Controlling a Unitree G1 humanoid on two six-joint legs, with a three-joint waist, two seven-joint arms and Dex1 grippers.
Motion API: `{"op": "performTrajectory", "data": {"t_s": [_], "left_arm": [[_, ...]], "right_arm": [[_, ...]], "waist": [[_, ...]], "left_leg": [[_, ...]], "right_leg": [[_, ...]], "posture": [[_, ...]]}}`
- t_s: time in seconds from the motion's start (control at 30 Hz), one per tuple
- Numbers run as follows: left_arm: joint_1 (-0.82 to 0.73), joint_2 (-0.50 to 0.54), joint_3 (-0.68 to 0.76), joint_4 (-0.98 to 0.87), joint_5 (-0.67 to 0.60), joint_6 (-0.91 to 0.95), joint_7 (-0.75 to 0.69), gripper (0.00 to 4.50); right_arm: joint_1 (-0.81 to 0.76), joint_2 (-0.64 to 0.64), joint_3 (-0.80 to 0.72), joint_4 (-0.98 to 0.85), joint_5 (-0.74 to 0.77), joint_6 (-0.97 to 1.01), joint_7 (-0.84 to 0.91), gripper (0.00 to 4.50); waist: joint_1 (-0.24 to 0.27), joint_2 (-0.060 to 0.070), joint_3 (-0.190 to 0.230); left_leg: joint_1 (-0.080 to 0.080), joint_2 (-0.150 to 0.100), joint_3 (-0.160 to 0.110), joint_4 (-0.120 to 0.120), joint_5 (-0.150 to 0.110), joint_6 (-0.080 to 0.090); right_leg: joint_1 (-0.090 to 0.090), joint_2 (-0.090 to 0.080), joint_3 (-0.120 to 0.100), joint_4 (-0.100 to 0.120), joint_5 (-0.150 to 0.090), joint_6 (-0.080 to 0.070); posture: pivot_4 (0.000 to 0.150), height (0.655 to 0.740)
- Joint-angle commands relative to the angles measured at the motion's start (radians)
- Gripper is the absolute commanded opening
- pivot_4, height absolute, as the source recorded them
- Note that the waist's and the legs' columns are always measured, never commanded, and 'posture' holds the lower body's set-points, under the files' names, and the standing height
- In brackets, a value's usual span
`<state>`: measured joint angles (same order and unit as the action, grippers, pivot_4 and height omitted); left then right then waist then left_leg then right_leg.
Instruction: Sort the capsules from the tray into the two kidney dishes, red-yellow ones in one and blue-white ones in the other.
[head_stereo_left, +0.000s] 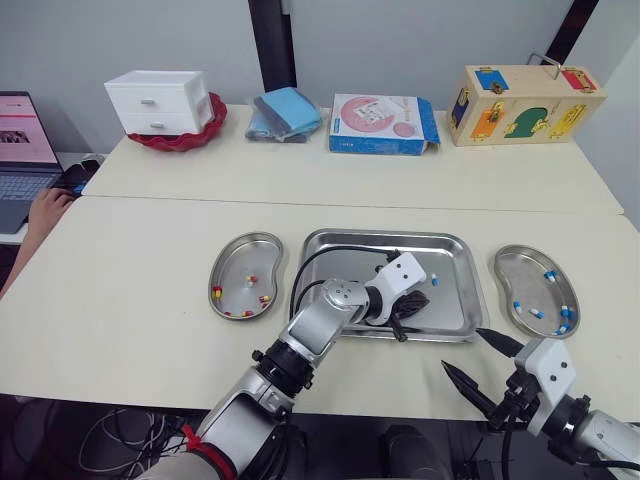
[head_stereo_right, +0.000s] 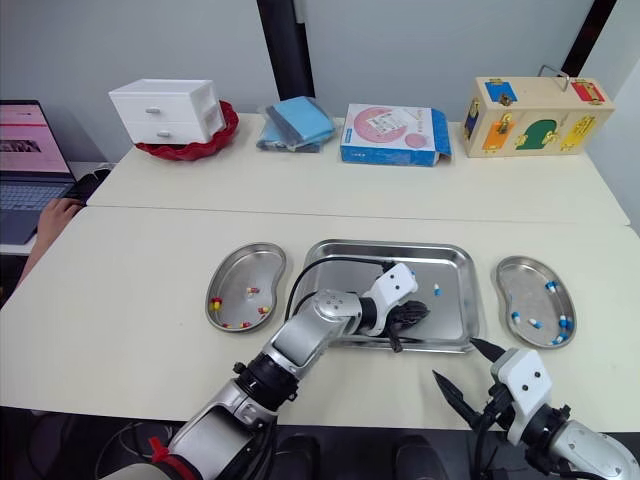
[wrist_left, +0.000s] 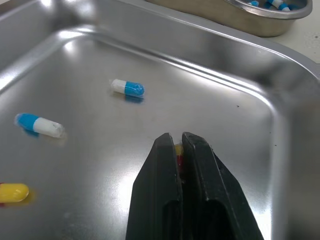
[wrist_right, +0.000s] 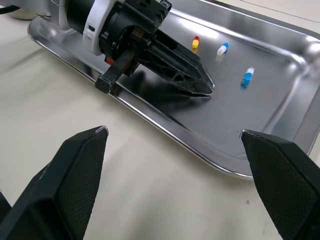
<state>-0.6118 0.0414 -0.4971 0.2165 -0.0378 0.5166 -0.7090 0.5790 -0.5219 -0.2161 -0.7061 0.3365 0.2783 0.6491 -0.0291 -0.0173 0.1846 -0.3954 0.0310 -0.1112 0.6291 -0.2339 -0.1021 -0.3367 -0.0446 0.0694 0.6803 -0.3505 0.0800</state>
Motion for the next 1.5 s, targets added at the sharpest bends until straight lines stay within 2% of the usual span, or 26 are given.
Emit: {"op": "performTrajectory", "data": {"t_s": [0.03,0.23,0.33,0.5,0.73,0.97,1.23,1.33,1.5], "left_arm": [[-0.001,0.017,0.006,-0.121,-0.021,0.017,-0.037,0.04],[0.002,0.106,0.067,-0.336,-0.098,0.148,-0.093,0.04],[0.014,0.183,0.142,-0.451,-0.168,0.249,-0.119,0.04],[0.097,0.361,0.353,-0.615,-0.296,0.398,-0.129,0.04],[0.249,0.527,0.638,-0.703,-0.396,0.509,-0.072,0.04],[0.410,0.577,0.865,-0.727,-0.434,0.513,0.016,0.04],[0.469,0.574,0.910,-0.674,-0.418,0.392,0.085,0.04],[0.469,0.579,0.921,-0.648,-0.438,0.368,0.085,0.77],[0.482,0.605,0.915,-0.618,-0.458,0.341,0.061,2.37]], "right_arm": [[0.000,-0.009,-0.020,-0.036,0.015,-0.009,0.001,4.50],[-0.018,-0.025,-0.011,-0.018,0.008,-0.036,0.027,4.50],[-0.046,-0.042,-0.008,-0.009,0.015,-0.058,0.058,4.50],[-0.102,-0.108,0.027,0.035,0.009,-0.133,0.172,4.50],[-0.274,-0.139,0.131,0.127,0.034,-0.204,0.296,4.50],[-0.498,-0.109,0.275,0.211,0.053,-0.169,0.354,4.50],[-0.551,-0.100,0.310,0.246,0.054,-0.165,0.357,4.50],[-0.551,-0.099,0.309,0.248,0.054,-0.164,0.348,4.50],[-0.546,-0.095,0.306,0.245,0.052,-0.158,0.332,4.50]], "waist": [[0.001,0.000,0.000],[-0.001,0.000,0.000],[-0.002,0.000,0.000],[-0.005,0.001,0.000],[-0.003,-0.001,0.001],[-0.003,-0.001,0.002],[0.003,-0.002,0.002],[0.000,-0.002,0.002],[-0.001,-0.002,0.002]], "left_leg": [[0.000,0.000,0.000,0.000,0.000,0.000],[0.000,0.000,0.000,0.000,0.000,0.000],[0.000,0.000,0.000,0.000,0.000,0.000],[0.001,0.000,0.000,0.000,0.000,0.000],[0.000,0.000,-0.001,0.000,0.000,0.000],[0.001,0.001,-0.001,0.000,0.000,0.000],[0.000,0.001,-0.002,0.000,0.000,0.000],[0.000,0.001,-0.002,0.000,0.000,0.000],[0.000,0.001,-0.001,0.000,0.000,0.000]], "right_leg": [[0.000,0.000,0.000,0.000,0.000,0.000],[0.000,0.000,0.000,0.000,0.000,0.000],[0.000,0.000,0.000,0.000,0.000,0.000],[0.000,0.000,0.000,0.000,0.000,0.000],[0.000,0.000,-0.001,0.000,0.000,0.000],[0.000,0.000,-0.001,0.000,0.000,0.000],[0.000,-0.001,-0.002,0.000,0.000,0.000],[0.000,-0.001,-0.002,0.000,0.000,0.000],[-0.001,-0.001,-0.002,0.000,0.000,0.000]], "posture": [[0.150,0.7337],[0.150,0.7337],[0.150,0.7337],[0.150,0.7337],[0.150,0.7337],[0.150,0.7337],[0.150,0.7337],[0.150,0.7337],[0.150,0.7337]]}}
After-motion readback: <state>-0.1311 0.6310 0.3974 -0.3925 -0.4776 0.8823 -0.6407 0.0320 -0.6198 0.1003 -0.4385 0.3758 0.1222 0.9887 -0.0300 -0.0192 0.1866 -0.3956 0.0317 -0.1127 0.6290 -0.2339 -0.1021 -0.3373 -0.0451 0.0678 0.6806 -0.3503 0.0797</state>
